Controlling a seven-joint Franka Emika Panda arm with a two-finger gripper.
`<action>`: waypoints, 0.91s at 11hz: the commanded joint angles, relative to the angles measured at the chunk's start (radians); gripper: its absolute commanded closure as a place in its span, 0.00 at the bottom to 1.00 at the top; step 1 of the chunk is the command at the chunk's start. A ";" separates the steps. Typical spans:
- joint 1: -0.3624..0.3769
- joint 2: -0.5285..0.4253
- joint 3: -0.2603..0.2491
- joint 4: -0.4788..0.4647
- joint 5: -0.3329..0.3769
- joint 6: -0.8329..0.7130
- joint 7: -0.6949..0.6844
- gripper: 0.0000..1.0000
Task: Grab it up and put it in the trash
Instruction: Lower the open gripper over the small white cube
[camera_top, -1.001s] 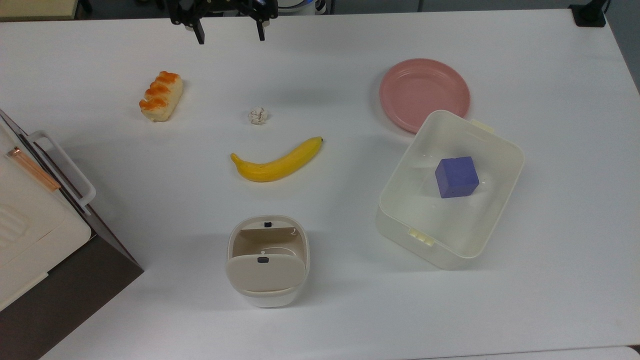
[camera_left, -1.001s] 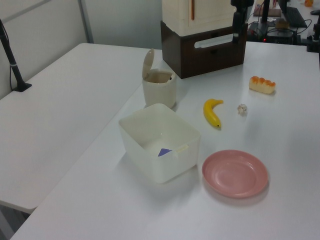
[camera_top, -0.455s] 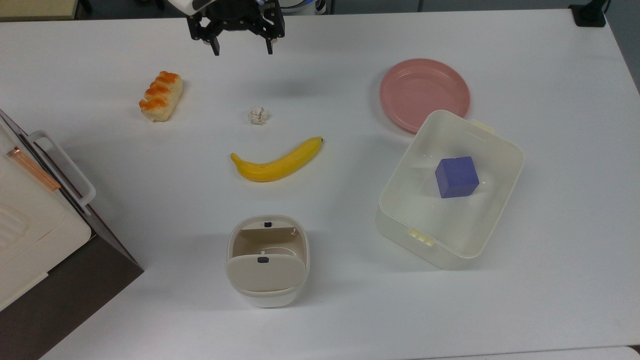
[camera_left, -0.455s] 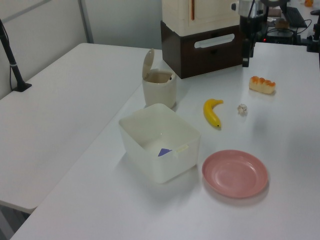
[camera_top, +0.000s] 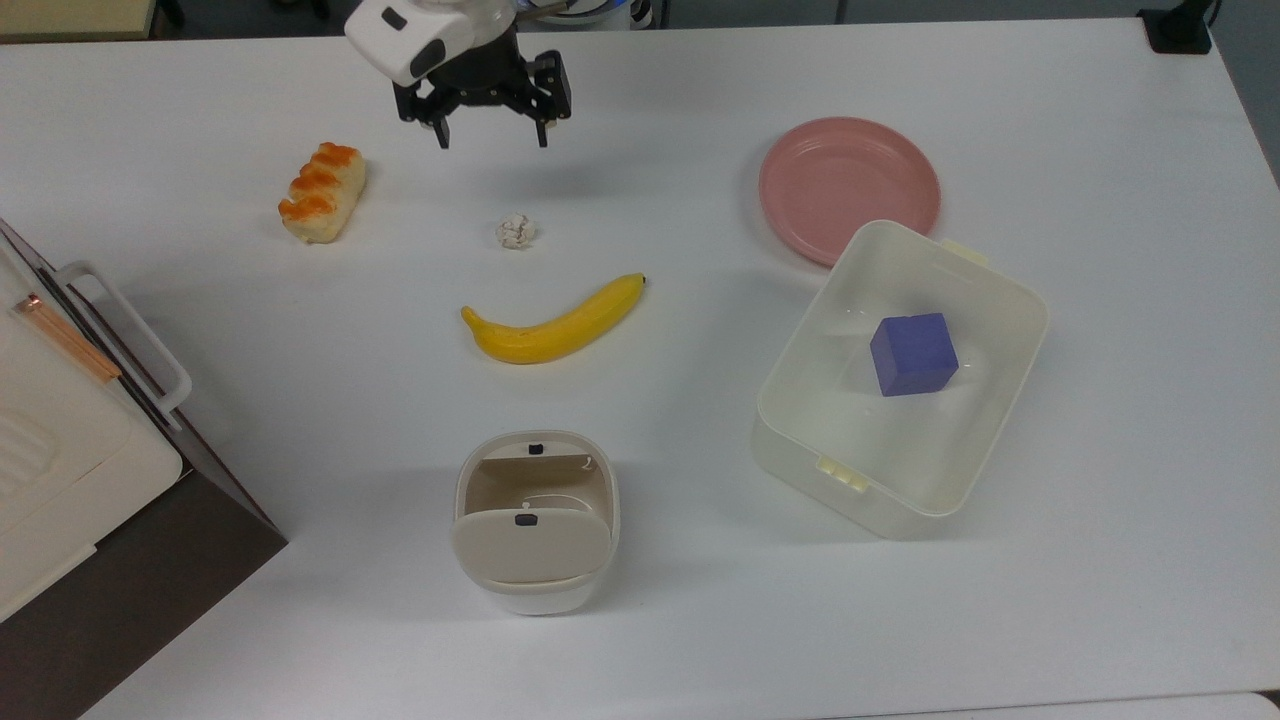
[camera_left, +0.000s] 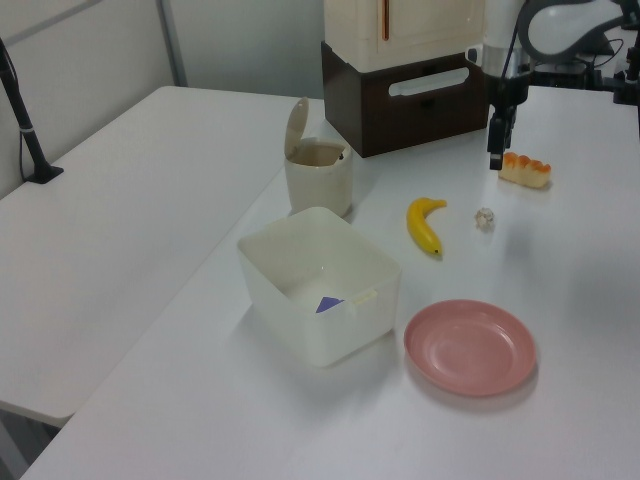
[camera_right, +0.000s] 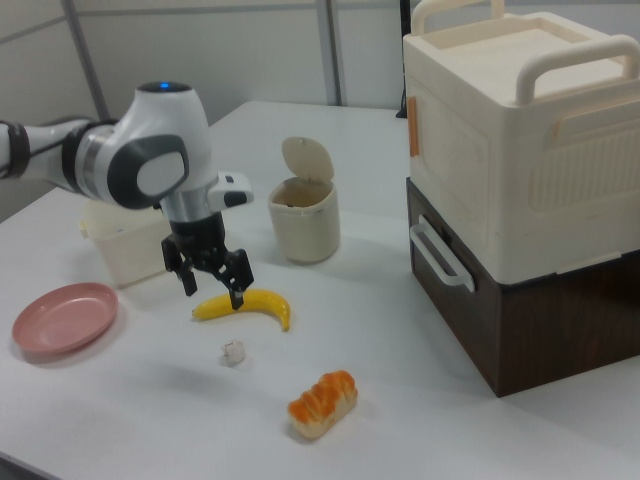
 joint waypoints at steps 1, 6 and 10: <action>0.013 -0.029 -0.002 -0.109 -0.035 0.125 -0.004 0.00; 0.013 0.072 -0.002 -0.129 -0.051 0.197 -0.004 0.00; 0.013 0.158 -0.002 -0.128 -0.080 0.260 -0.002 0.00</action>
